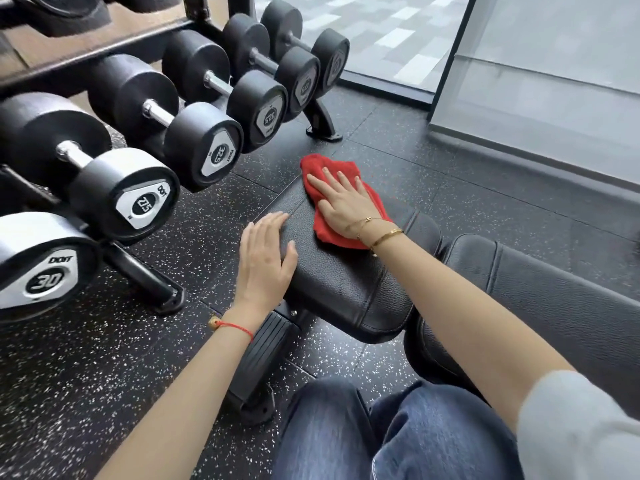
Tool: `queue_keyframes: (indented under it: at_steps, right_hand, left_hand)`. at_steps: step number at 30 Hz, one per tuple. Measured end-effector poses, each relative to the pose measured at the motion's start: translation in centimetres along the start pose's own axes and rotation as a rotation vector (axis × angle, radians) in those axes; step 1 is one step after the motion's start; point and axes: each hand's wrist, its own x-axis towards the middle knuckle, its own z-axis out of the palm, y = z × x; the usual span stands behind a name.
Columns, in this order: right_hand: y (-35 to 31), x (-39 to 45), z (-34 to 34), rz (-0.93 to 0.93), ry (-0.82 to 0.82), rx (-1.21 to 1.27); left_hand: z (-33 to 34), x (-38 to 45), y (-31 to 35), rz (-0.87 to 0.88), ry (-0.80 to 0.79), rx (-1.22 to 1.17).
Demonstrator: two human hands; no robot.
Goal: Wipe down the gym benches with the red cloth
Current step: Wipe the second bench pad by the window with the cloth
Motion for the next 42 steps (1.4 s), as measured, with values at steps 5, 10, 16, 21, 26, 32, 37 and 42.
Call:
queue_keyframes:
  at_steps: [5,10,16,21,26,32,37,42]
  right_hand:
    - [-1.5,-5.7,1.5,-0.304,-0.008,-0.02]
    - [2.0,-8.7,1.1,-0.214,0.011,-0.028]
    - [0.0,-5.9,0.4,0.039,0.028,-0.049]
    - [-1.1,-12.7,2.0,-0.294,0.006,-0.109]
    - [4.7,-15.4,0.8,-0.093,0.065,-0.095]
    - [6.4,-10.0,-1.0,0.296,0.096,-0.017]
    - [3.9,-15.4,0.9,-0.032,0.072,0.001]
    - [5.5,-14.7,0.3,-0.071,0.036,0.019]
  left_hand:
    - [-0.3,-0.7,0.0,-0.066,0.104,-0.093]
    - [-0.8,-1.2,0.4,0.054,0.038,0.074]
    - [-0.7,-1.9,1.5,0.027,0.052,0.049]
    - [-0.4,-1.2,1.9,-0.037,0.098,0.044]
    - [0.3,-0.3,2.6,-0.023,0.093,0.058]
    - [1.6,1.0,4.5,0.035,-0.008,0.056]
    - [2.2,1.1,4.7,0.035,-0.008,0.078]
    - [2.2,1.0,4.6,0.041,-0.015,0.078]
